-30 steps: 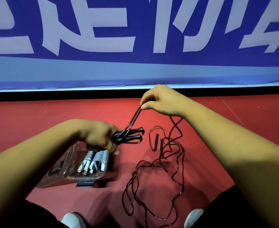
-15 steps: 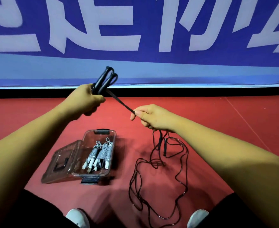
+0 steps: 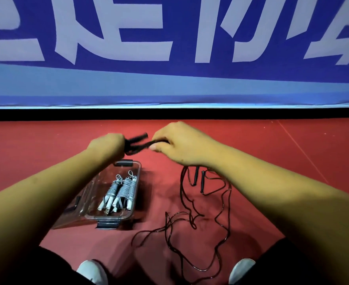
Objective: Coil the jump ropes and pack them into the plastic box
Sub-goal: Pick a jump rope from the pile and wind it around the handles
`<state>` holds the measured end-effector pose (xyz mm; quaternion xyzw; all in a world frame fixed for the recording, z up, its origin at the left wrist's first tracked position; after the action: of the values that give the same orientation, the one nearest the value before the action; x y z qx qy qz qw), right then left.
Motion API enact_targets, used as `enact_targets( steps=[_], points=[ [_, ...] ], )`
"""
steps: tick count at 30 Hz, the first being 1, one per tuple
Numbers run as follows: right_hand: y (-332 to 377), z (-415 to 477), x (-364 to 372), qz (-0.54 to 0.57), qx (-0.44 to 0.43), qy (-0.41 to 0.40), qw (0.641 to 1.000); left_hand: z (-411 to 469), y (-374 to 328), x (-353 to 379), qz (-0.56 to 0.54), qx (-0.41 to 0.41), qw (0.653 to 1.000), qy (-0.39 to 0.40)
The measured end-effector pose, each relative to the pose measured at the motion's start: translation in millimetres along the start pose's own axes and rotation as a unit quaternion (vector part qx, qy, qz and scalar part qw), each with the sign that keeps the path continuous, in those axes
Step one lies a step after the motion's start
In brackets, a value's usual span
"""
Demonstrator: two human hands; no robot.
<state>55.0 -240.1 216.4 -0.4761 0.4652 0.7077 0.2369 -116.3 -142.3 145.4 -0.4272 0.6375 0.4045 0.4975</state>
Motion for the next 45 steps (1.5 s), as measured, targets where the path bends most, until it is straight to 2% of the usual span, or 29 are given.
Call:
enact_targets(
  steps=[3,8,10,13,16,20,23,25,27,30,32,36,41,45],
  points=[
    [-20.0,1.9,-10.4,-0.015,0.038,-0.048,0.998,-19.6,-37.0,18.5,0.079,0.088,0.989,0.084],
    [-59.0,6.6,-17.9,-0.007,0.103,-0.077,0.992,-51.7,-88.0,10.4,0.095,0.217,0.967,0.097],
    [-73.2,6.0,-20.6,-0.008,0.122,-0.077,0.990,-61.1,-96.5,3.2,0.043,0.250,0.960,0.116],
    [-89.2,2.7,-24.3,0.015,0.144,-0.080,0.986,-68.0,-95.8,-13.2,-0.125,0.271,0.949,0.100],
    [-93.8,-1.0,-18.0,0.062,0.163,-0.052,0.983,-74.8,-93.2,-30.2,-0.261,0.295,0.916,0.074],
    [-85.0,-6.8,9.7,0.114,0.160,0.046,0.980,-75.9,-85.4,-36.6,-0.357,0.248,0.900,0.042],
    [-80.4,-8.7,26.2,0.214,0.224,0.059,0.949,-63.3,-67.9,-39.7,-0.452,0.170,0.875,0.018],
    [-73.0,-8.8,30.8,0.240,0.240,0.088,0.936,-51.3,-53.6,-40.5,-0.488,0.119,0.865,-0.009],
    [-59.9,-7.7,31.5,0.258,0.224,0.121,0.932,-40.6,-40.3,-40.9,-0.492,0.086,0.865,-0.051],
    [-38.1,-6.3,25.5,0.252,0.188,0.125,0.941,-31.0,-25.1,-40.4,-0.517,0.045,0.849,-0.097],
    [-26.0,-5.1,20.3,0.223,0.162,0.113,0.955,-28.9,-21.8,-42.4,-0.505,0.061,0.853,-0.117],
    [-12.3,-5.9,12.8,0.128,0.106,0.093,0.982,-25.1,-21.8,-42.8,-0.349,0.096,0.923,-0.134],
    [-8.3,-9.9,11.2,0.027,0.049,0.093,0.994,-26.3,-32.9,-28.7,-0.188,0.084,0.978,-0.044],
    [-13.4,-6.5,1.8,-0.036,0.061,0.035,0.997,-40.4,-62.6,-21.2,-0.079,0.159,0.984,0.029]
  ],
)
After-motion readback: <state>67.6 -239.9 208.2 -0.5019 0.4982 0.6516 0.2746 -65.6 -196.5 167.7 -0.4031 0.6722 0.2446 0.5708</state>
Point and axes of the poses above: each hand's wrist, its own z-axis towards the middle knuckle, its own x-axis out of the palm, y = z × x, the point moved 4 cm from there along z, towards the middle knuckle, and after that the axes turned 1 degree about x, right-handed, at the moved point
